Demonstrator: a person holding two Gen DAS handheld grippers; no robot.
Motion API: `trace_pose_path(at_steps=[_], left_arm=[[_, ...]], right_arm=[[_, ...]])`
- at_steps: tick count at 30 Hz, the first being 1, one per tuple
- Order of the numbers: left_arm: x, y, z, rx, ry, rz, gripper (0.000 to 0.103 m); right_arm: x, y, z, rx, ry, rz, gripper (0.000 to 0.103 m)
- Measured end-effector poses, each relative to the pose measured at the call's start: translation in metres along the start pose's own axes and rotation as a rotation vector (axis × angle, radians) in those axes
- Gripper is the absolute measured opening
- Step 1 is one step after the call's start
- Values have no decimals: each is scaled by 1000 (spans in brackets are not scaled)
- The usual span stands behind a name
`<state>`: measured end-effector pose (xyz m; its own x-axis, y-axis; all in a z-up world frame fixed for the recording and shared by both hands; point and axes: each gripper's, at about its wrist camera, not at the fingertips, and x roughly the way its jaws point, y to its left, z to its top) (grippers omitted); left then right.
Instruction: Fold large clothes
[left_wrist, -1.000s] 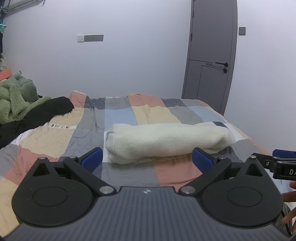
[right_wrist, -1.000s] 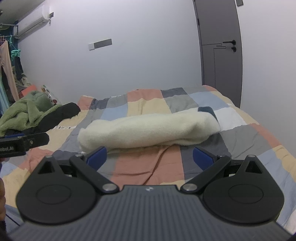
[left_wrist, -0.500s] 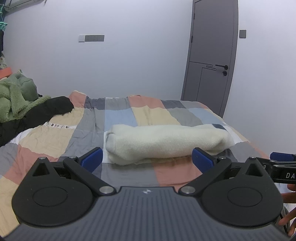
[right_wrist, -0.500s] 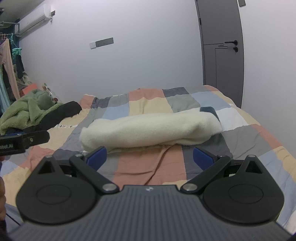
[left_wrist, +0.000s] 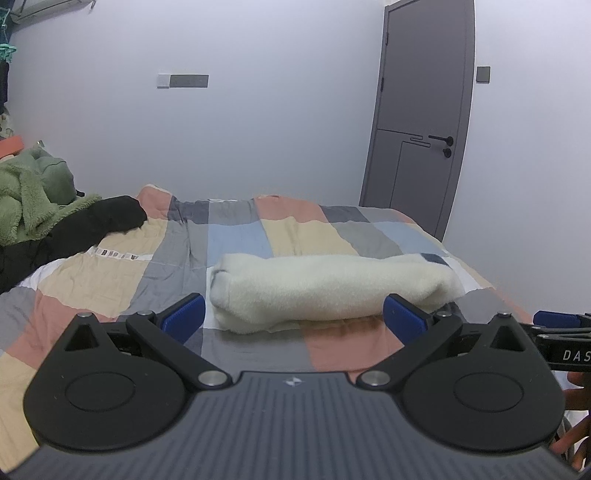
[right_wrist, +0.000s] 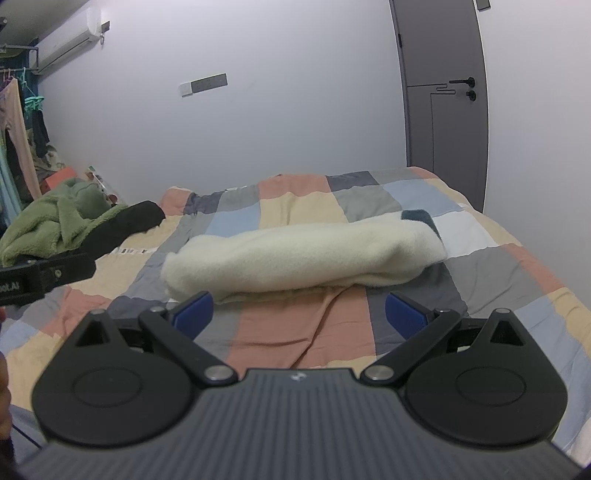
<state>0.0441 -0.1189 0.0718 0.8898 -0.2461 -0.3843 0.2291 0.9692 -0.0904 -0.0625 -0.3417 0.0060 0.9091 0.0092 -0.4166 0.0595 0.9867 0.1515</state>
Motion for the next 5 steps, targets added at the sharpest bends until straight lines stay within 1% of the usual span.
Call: trace_pose_path(at_steps=[5], left_arm=[[-1,-1,1,-1,-2,-1,103]], right_arm=[[0,0,1,4,0,1,101]])
